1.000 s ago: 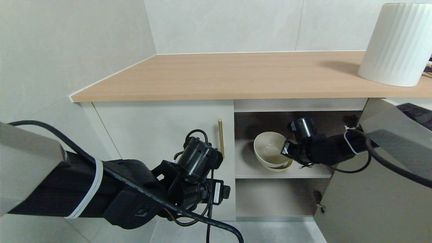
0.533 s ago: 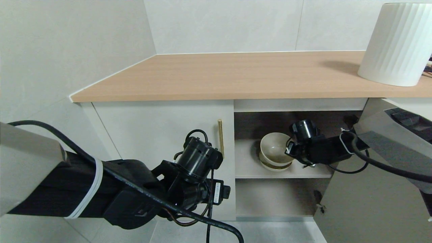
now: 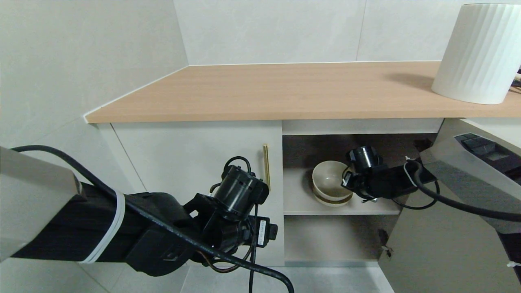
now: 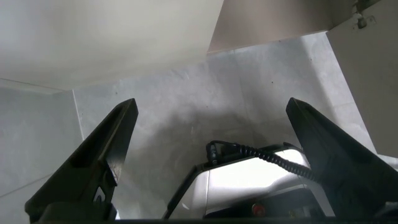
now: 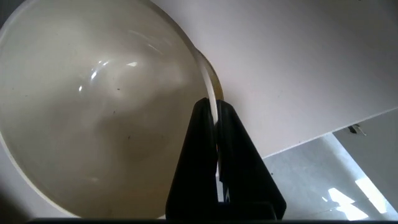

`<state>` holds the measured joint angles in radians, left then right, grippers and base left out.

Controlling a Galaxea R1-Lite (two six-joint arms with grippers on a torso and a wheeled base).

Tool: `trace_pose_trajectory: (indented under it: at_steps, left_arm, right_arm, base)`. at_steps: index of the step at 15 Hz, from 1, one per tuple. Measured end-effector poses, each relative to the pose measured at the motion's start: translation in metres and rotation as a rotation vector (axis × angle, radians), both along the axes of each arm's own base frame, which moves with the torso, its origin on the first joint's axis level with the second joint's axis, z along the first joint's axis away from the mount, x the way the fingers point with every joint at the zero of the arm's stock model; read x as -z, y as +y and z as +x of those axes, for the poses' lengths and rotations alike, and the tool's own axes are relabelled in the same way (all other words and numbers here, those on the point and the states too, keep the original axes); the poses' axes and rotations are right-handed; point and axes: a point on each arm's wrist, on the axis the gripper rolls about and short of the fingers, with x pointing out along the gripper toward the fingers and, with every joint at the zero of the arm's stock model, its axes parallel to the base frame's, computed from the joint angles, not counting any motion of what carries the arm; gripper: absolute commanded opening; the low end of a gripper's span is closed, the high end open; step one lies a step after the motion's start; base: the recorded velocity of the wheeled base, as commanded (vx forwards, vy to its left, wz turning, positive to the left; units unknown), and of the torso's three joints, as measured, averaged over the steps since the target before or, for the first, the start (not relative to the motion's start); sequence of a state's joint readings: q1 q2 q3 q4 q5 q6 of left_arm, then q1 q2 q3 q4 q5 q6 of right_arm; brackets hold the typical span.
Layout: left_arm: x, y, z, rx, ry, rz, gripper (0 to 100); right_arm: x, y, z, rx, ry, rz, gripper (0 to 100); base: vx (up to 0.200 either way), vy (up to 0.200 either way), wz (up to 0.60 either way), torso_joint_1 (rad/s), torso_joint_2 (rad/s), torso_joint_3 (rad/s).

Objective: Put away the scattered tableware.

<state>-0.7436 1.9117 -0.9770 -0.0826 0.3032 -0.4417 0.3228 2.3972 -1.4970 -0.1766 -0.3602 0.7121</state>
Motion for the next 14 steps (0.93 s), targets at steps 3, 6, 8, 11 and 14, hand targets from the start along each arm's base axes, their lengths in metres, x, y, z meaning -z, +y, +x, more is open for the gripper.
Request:
trace_pose_trajectory:
  at_steps: [3, 6, 8, 11, 14]
  left_arm:
    - [-0.0001, -0.0003, 0.0001, 0.000, -0.001, 0.000, 100]
    - [-0.0002, -0.0004, 0.0002, 0.001, -0.001, 0.000, 100]
    - [0.0002, -0.0004, 0.0004, 0.000, 0.000, 0.000, 100]
    - [0.0003, -0.0005, 0.0003, 0.000, 0.000, 0.000, 100]
    - [-0.0008, 0.0003, 0.0004, -0.002, -0.002, -0.002, 100]
  right_arm:
    - [0.0027, 0.0008, 0.0013, -0.001, 0.001, -0.001, 0]
    - [0.0036, 0.0007, 0.0015, -0.001, 0.003, -0.002, 100]
    - [0.0042, 0.0011, 0.0010, -0.002, 0.006, -0.002, 100]
    - [0.0045, 0.0017, 0.0000, -0.006, 0.010, -0.002, 100]
    - [0.0017, 0.0013, -0.0024, -0.007, 0.012, -0.001, 100]
  base:
    - [0.000, 0.000, 0.00, 0.000, 0.00, 0.000]
    - [0.000, 0.000, 0.00, 0.000, 0.00, 0.000]
    - [0.000, 0.000, 0.00, 0.000, 0.00, 0.000]
    - [0.000, 0.000, 0.00, 0.000, 0.00, 0.000]
    - [0.000, 0.000, 0.00, 0.000, 0.00, 0.000]
